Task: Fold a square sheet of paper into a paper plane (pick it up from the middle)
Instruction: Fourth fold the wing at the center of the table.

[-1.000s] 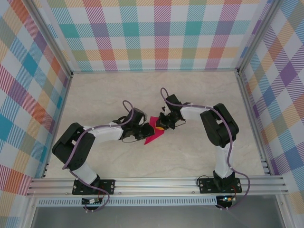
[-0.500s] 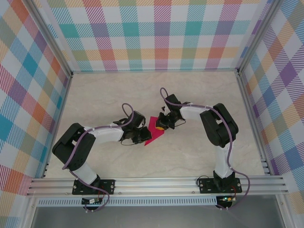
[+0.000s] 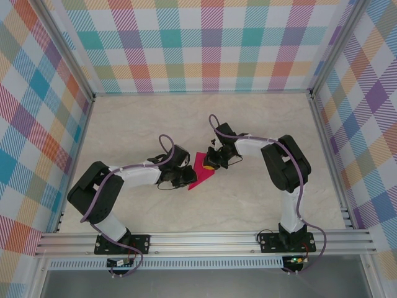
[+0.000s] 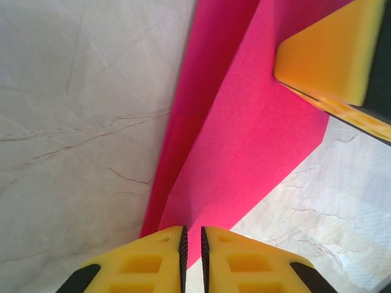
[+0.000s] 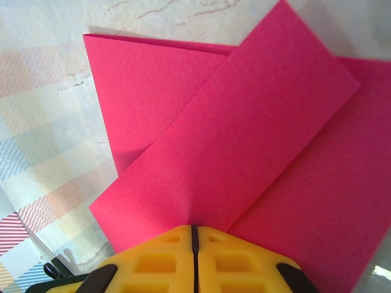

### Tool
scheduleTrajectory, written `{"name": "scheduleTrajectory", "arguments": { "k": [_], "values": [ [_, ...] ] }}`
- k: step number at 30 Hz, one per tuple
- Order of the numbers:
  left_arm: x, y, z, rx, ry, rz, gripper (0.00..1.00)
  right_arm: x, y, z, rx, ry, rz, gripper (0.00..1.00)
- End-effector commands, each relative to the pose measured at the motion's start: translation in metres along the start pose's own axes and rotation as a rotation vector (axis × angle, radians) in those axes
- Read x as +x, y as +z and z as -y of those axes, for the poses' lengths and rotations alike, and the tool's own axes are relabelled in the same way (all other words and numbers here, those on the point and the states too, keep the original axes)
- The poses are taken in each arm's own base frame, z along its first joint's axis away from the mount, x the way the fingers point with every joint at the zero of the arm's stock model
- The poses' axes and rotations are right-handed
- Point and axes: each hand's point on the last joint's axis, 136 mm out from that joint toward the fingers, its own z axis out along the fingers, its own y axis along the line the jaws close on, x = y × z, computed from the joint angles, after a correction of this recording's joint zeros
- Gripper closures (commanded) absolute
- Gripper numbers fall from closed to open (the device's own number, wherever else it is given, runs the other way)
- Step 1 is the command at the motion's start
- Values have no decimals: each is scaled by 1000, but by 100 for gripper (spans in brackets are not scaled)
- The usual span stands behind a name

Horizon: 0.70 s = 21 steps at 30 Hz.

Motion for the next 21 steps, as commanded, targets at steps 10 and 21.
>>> {"name": "scheduleTrajectory", "arguments": {
  "k": [10, 21],
  "values": [
    [13, -6, 6, 45, 7, -29, 82, 10, 21, 63, 216, 102, -21, 93],
    [17, 1, -18, -52, 3, -34, 82, 10, 22, 66, 231, 111, -23, 93]
  ]
}}
